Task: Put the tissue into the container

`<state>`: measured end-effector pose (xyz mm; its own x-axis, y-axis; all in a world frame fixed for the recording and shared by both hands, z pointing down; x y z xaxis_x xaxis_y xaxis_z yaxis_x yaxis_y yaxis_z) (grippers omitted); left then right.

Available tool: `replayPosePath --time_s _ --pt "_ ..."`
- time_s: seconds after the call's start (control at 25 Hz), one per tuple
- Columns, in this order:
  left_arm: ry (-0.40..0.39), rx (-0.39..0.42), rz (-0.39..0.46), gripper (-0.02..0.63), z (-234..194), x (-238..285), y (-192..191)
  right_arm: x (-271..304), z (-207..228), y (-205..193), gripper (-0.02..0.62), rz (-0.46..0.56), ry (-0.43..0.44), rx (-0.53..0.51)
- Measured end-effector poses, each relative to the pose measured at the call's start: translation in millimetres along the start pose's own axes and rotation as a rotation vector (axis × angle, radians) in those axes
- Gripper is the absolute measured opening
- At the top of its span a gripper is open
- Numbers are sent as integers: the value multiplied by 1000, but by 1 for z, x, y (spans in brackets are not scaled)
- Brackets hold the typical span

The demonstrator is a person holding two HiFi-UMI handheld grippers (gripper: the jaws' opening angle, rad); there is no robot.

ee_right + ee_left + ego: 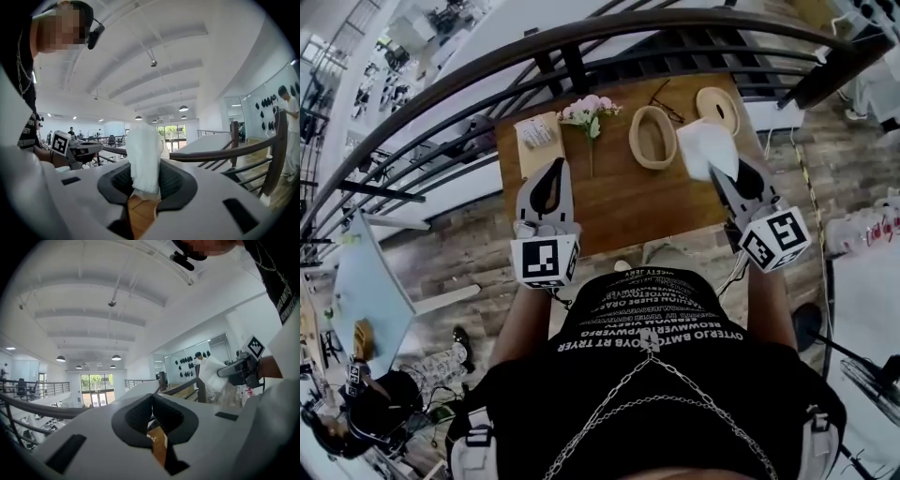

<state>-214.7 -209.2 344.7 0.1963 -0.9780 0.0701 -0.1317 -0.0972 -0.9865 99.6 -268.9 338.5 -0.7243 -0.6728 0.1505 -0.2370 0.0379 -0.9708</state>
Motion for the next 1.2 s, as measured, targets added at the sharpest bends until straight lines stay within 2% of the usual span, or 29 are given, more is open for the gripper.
replayPosePath --time_s 0.2,0.52,0.68,0.84,1.04,1.2 --pt "13 -24 11 29 1 23 4 24 22 -24 110 -35 32 33" --pt "60 -43 -3 29 18 72 -6 83 71 -99 110 -149 106 75" --pt "64 -21 0 29 23 96 -11 115 89 -139 112 -222 161 95" --pt "103 0 25 29 25 110 -13 149 94 -180 112 -292 232 99" --pt "202 86 -90 29 11 126 -37 198 87 -233 112 -379 346 83" --pt "274 44 -156 29 3 115 -57 223 68 -280 112 -484 432 86"
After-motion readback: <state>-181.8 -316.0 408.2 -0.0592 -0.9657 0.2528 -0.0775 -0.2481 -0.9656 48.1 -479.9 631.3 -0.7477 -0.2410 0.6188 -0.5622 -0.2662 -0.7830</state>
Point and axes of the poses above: the fingertips, and each gripper's own axes: x forward along the fingers, z to its right, y out of its top, the point moved 7 cm from there along -x, backward along the fingers, and after that the axes turned 15 degrees about -x, right-handed, at the moved point
